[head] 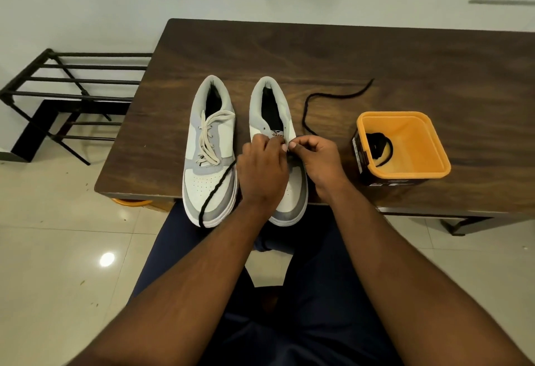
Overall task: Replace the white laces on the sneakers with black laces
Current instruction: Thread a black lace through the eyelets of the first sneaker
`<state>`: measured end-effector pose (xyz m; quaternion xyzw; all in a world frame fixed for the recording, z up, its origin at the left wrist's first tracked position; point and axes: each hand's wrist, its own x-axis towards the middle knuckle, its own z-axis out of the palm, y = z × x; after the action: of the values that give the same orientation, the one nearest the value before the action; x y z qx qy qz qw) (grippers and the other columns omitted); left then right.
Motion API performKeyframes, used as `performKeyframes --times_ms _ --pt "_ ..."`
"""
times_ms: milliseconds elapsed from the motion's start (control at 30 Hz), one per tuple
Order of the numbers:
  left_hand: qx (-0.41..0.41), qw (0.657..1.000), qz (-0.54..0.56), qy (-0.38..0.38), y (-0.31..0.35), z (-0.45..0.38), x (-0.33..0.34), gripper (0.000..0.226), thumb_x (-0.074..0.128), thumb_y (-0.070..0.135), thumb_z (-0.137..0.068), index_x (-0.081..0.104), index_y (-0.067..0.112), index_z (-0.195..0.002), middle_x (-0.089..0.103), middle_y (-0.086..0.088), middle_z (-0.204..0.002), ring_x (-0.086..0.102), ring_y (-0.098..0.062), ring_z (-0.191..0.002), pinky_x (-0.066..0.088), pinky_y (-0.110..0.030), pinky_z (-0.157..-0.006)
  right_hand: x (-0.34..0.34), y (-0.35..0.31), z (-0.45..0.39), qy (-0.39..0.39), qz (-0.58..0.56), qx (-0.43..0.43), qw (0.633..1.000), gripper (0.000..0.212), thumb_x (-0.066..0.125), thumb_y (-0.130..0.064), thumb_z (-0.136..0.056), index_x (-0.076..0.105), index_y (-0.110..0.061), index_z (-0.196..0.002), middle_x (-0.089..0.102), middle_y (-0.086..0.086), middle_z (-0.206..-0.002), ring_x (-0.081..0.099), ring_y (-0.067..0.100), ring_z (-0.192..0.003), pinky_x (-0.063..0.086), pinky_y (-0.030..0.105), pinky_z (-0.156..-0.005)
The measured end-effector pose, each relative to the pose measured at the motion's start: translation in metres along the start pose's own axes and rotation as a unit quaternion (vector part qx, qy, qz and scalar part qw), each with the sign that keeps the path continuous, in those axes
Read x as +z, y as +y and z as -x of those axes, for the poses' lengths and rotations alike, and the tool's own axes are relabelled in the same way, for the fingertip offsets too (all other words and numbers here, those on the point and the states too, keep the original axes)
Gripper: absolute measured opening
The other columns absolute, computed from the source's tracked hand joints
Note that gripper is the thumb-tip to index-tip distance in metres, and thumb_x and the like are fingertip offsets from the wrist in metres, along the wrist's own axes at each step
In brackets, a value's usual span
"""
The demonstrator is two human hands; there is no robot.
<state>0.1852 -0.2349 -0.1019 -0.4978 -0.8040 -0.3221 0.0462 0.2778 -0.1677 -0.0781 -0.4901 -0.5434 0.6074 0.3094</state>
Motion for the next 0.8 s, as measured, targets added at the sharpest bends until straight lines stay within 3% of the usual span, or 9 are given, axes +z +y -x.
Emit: performKeyframes --times_ms 67,167,300,433,500,567,633,700,800 --pt "-0.013 0.995 -0.091 0.023 -0.002 0.008 0.006 0.038 0.046 0.044 -0.09 0.061 0.025 -0.119 0.055 -0.01 -0.124 0.052 -0.032 -0.108 0.041 -0.045 -0.081 0.002 -0.004 -0.003 -0.006 0.033 0.003 0.999 0.01 0.058 -0.007 -0.094 0.067 -0.006 -0.091 0.067 0.003 -0.078 0.062 0.005 -0.066 0.051 0.018 -0.063" --pt "-0.034 0.989 -0.147 -0.005 -0.004 0.01 0.008 0.053 0.051 0.053 -0.086 0.049 0.032 -0.134 0.034 -0.011 -0.153 0.026 -0.034 -0.14 0.024 -0.054 -0.102 -0.002 -0.014 -0.011 -0.034 0.162 -0.015 0.986 0.01 0.055 -0.012 -0.096 0.062 -0.014 -0.089 0.062 -0.001 -0.079 0.056 0.009 -0.072 0.05 0.025 -0.067" --pt "-0.044 0.992 -0.11 -0.036 -0.002 0.009 0.006 0.062 0.051 0.056 -0.089 0.039 0.031 -0.145 0.026 -0.005 -0.16 0.014 -0.029 -0.149 0.008 -0.062 -0.112 -0.021 -0.044 -0.031 -0.034 0.377 -0.114 0.919 0.019 0.047 -0.011 -0.096 0.052 -0.021 -0.081 0.058 -0.001 -0.082 0.055 0.015 -0.073 0.042 0.03 -0.064" --pt "-0.05 0.994 -0.092 -0.035 -0.001 0.009 0.007 0.061 0.047 0.055 -0.09 0.039 0.029 -0.144 0.027 -0.004 -0.16 0.017 -0.025 -0.15 0.005 -0.063 -0.112 -0.054 -0.098 -0.059 0.081 0.426 -0.197 0.879 0.011 0.045 -0.013 -0.096 0.054 -0.017 -0.094 0.06 0.008 -0.106 0.056 0.023 -0.097 0.046 0.04 -0.084" --pt "-0.044 0.993 -0.102 -0.028 -0.001 0.009 0.007 0.059 0.046 0.055 -0.089 0.042 0.028 -0.142 0.031 -0.005 -0.158 0.022 -0.024 -0.148 0.007 -0.064 -0.112 -0.066 -0.126 -0.072 0.147 0.39 -0.22 0.882 0.011 0.045 -0.012 -0.094 0.053 -0.019 -0.092 0.063 0.005 -0.107 0.058 0.021 -0.099 0.046 0.037 -0.086" --pt "-0.047 0.993 -0.108 -0.024 0.0 0.009 0.008 0.058 0.049 0.053 -0.088 0.044 0.028 -0.14 0.033 -0.005 -0.157 0.025 -0.024 -0.147 0.01 -0.065 -0.111 -0.067 -0.142 -0.08 0.166 0.355 -0.222 0.893 0.01 0.053 -0.017 -0.092 0.06 -0.019 -0.085 0.067 -0.006 -0.096 0.062 0.015 -0.095 0.05 0.036 -0.087" --pt "-0.049 0.992 -0.114 -0.023 0.0 0.01 0.009 0.058 0.051 0.053 -0.088 0.044 0.029 -0.14 0.033 -0.004 -0.157 0.026 -0.024 -0.147 0.012 -0.066 -0.11 -0.054 -0.138 -0.074 0.14 0.333 -0.194 0.912 0.021 0.059 -0.027 -0.092 0.059 -0.021 -0.072 0.061 -0.012 -0.077 0.062 0.014 -0.083 0.052 0.036 -0.083" --pt "-0.05 0.991 -0.119 -0.021 0.0 0.01 0.009 0.058 0.052 0.053 -0.088 0.045 0.028 -0.14 0.033 -0.004 -0.157 0.026 -0.025 -0.147 0.015 -0.065 -0.109 -0.037 -0.113 -0.057 0.101 0.313 -0.14 0.934 0.039 0.057 -0.04 -0.093 0.051 -0.02 -0.061 0.053 -0.007 -0.063 0.057 0.019 -0.069 0.048 0.035 -0.07" --pt "-0.042 0.991 -0.13 -0.015 0.0 0.011 0.01 0.059 0.051 0.054 -0.088 0.044 0.027 -0.141 0.034 -0.005 -0.157 0.027 -0.025 -0.146 0.017 -0.064 -0.108 -0.016 -0.061 -0.03 0.038 0.281 -0.074 0.956 0.049 0.055 -0.046 -0.094 0.061 -0.006 -0.065 0.056 0.008 -0.061 0.052 0.023 -0.059 0.043 0.035 -0.062"
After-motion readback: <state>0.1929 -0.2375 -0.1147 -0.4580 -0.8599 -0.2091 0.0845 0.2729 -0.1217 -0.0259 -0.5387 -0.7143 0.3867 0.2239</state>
